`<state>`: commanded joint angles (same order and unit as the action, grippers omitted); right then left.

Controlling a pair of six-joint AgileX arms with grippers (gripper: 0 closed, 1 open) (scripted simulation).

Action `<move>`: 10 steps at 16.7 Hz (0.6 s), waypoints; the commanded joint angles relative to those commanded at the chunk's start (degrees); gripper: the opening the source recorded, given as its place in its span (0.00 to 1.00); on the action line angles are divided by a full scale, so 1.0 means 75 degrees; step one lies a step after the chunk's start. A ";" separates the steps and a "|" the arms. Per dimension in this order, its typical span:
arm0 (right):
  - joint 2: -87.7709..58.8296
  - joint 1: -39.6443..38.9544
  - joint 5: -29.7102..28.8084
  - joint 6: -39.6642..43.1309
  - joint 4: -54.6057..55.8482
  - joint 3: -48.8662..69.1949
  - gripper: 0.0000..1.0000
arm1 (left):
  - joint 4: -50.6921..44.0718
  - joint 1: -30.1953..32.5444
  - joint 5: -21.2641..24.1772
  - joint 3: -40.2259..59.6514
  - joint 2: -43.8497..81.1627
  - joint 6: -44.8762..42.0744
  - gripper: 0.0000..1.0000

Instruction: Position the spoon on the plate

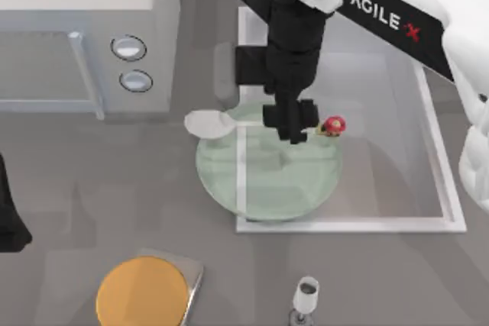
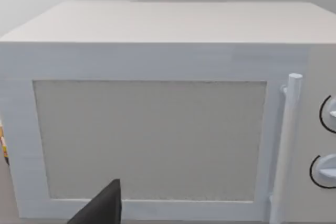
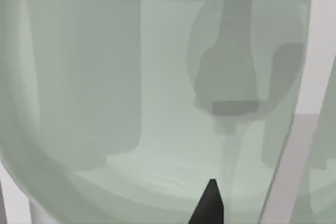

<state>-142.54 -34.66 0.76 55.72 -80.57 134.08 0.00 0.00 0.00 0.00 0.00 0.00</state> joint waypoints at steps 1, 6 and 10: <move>-0.0137 -0.0159 -0.0007 -0.0006 -0.0031 0.0171 0.00 | 0.0000 0.0000 0.0000 0.0000 0.0000 0.0000 1.00; -0.0214 -0.0242 -0.0008 -0.0024 -0.0040 0.0263 0.00 | 0.0000 0.0000 0.0000 0.0000 0.0000 0.0000 1.00; -0.0241 -0.0205 0.0055 -0.0009 0.0035 0.0248 0.00 | 0.0000 0.0000 0.0000 0.0000 0.0000 0.0000 1.00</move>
<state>-144.35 -36.20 1.17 55.65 -80.31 135.93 0.00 0.00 0.00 0.00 0.00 0.00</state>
